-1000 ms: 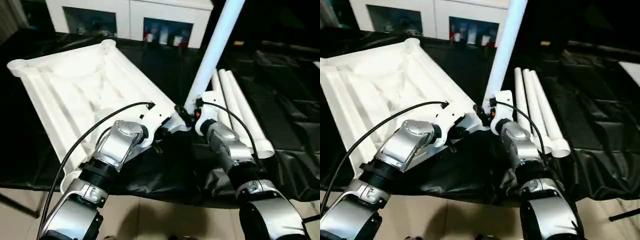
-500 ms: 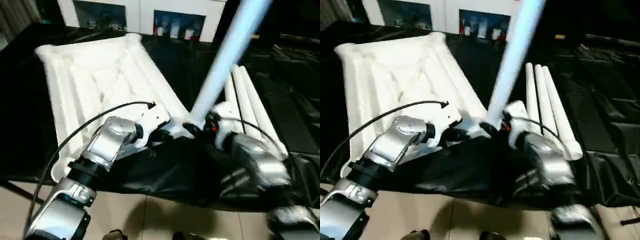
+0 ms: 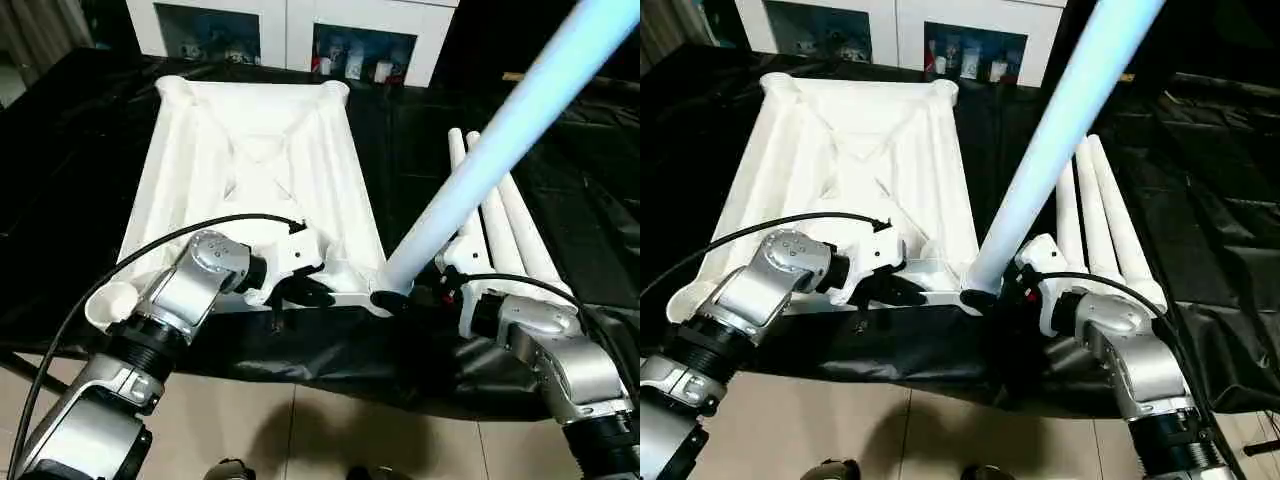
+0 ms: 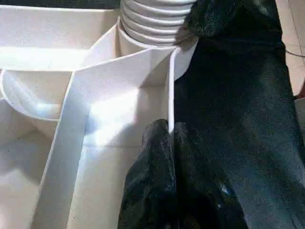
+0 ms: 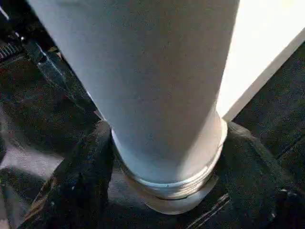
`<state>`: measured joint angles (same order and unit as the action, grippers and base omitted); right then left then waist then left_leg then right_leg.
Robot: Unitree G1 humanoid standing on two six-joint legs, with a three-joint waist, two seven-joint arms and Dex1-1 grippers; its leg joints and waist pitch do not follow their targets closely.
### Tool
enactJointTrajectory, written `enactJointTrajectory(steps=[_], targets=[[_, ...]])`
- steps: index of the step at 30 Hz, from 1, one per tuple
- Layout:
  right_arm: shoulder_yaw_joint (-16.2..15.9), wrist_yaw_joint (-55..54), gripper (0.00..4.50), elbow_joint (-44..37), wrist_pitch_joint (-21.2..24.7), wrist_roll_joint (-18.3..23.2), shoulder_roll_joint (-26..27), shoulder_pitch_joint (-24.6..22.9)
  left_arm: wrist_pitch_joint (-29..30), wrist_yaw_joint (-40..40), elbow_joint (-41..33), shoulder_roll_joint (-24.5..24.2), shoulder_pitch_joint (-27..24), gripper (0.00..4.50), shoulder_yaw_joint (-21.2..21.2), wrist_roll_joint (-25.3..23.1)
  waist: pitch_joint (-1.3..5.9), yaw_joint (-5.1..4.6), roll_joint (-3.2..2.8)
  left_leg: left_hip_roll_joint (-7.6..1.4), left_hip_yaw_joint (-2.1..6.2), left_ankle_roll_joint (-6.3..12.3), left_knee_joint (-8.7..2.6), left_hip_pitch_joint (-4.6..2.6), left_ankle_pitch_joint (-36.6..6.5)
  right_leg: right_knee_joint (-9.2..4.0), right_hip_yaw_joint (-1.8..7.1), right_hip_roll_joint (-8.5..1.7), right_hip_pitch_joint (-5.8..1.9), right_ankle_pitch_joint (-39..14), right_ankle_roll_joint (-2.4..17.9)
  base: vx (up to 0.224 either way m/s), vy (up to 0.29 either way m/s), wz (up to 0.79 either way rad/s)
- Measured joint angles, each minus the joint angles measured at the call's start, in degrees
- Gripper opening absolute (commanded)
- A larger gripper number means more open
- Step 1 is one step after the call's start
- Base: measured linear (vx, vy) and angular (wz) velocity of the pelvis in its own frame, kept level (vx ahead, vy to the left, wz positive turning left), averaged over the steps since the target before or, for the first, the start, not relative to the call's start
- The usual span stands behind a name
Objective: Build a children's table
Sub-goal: Insert table leg to table base
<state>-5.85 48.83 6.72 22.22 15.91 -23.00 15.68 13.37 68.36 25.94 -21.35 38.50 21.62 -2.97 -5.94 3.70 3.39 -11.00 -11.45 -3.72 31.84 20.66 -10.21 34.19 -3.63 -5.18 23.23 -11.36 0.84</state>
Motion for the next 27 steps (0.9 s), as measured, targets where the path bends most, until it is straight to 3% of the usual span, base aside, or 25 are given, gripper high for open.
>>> enactJointTrajectory(steps=[6,20,24,27], targets=[[0.21,0.0,2.84,-0.39,0.04,0.01,0.16,-0.54,-1.35,0.39,0.53,-0.22,0.0,0.0,0.06,-0.16,0.01,0.04,0.0,0.01,-0.01,0.0,0.15,0.03,0.01,0.16,0.02,-0.03,-0.01,0.01,-0.01,0.0,0.0,0.0],[-1.5,4.07,2.81,-1.03,0.26,0.11,-0.62,-1.35,-3.81,5.18,1.32,-2.37,-0.33,0.0,0.68,0.29,0.11,0.1,0.18,-0.02,0.08,0.04,0.76,0.08,-0.02,0.67,0.03,-0.07,-0.01,0.01,-0.01,0.0,0.0,0.0],[-1.3,3.45,2.8,2.86,0.07,0.12,1.67,0.56,-3.22,4.97,2.37,-2.45,-0.12,0.0,0.43,0.13,0.31,-0.35,0.5,-0.03,0.07,-0.02,0.78,-0.18,0.0,0.82,0.07,-0.07,-0.12,0.01,-0.01,0.0,0.0,0.0],[-0.09,-2.25,2.8,9.99,-0.41,-0.81,6.42,4.29,0.62,0.12,4.19,-0.55,0.49,0.0,-1.04,-0.86,0.54,-1.42,0.93,-0.02,0.13,-0.41,0.78,-0.39,-0.15,0.78,0.08,-0.07,-0.42,-0.02,-0.05,0.0,0.0,0.0]])
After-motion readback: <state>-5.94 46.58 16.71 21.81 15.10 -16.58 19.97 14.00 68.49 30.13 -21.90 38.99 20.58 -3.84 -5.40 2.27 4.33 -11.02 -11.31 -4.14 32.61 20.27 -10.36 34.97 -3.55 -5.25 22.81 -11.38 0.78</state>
